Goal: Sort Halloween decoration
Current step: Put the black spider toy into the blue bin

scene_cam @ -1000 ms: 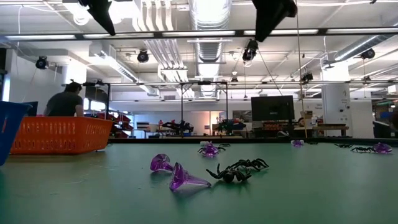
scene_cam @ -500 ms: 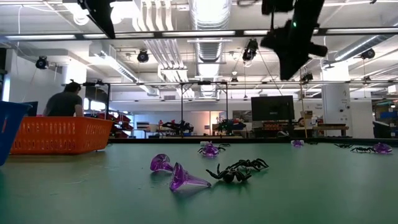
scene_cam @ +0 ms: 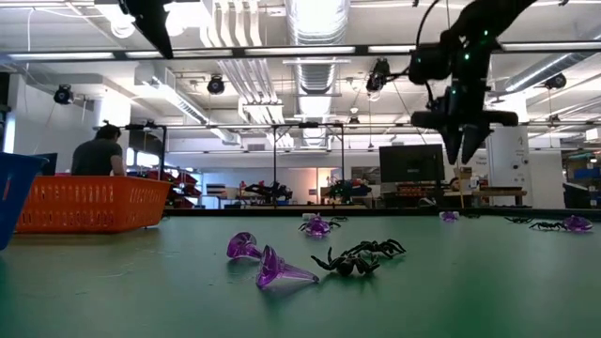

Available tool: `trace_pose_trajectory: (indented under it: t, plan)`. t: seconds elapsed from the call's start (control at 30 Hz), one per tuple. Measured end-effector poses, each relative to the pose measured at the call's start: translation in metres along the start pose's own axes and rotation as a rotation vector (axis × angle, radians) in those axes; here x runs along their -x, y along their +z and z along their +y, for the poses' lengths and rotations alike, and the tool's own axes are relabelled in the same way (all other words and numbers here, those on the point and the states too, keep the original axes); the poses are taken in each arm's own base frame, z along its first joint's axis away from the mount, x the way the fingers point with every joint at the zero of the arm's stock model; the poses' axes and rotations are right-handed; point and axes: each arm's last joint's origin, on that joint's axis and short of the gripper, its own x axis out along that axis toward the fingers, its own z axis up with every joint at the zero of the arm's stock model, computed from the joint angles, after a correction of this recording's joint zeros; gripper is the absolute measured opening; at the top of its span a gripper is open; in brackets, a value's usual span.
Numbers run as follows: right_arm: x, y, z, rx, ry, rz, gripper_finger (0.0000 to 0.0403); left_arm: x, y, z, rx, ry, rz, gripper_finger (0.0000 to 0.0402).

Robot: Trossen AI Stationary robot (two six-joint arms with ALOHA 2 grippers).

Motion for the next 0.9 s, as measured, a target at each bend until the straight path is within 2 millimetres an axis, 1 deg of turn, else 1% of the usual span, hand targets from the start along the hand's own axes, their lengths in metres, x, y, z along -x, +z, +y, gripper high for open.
trace_pose_trajectory:
  t: [0.07,0.23,0.33,0.53,0.67,0.77,0.9]
  plan:
    - [-0.011,0.006,-0.003,-0.036,0.026,0.024,0.011,0.0,0.0,0.0,-0.023,0.0,0.0,0.0131]
    - [-0.04,0.012,-0.007,-0.067,-0.036,0.097,0.0114,0.0,0.0,0.0,-0.042,0.0,0.0,0.0132]
    - [-0.056,0.013,-0.003,-0.048,-0.069,0.148,0.0118,0.0,0.0,0.0,-0.047,0.001,0.001,0.0132]
    - [-0.082,0.015,0.005,-0.016,-0.123,0.221,0.0126,0.0,0.0,0.0,-0.067,0.001,0.001,0.0132]
    - [-0.091,0.015,0.007,-0.006,-0.151,0.239,0.0135,0.0,0.0,0.0,-0.067,0.001,0.001,0.0132]
    - [-0.093,0.015,0.007,0.002,-0.182,0.229,0.0136,0.0,0.0,0.0,-0.067,0.001,0.001,0.0132]
    - [-0.097,0.017,0.003,-0.01,-0.202,0.237,0.0137,0.0,0.0,0.0,-0.067,0.001,0.0,0.0132]
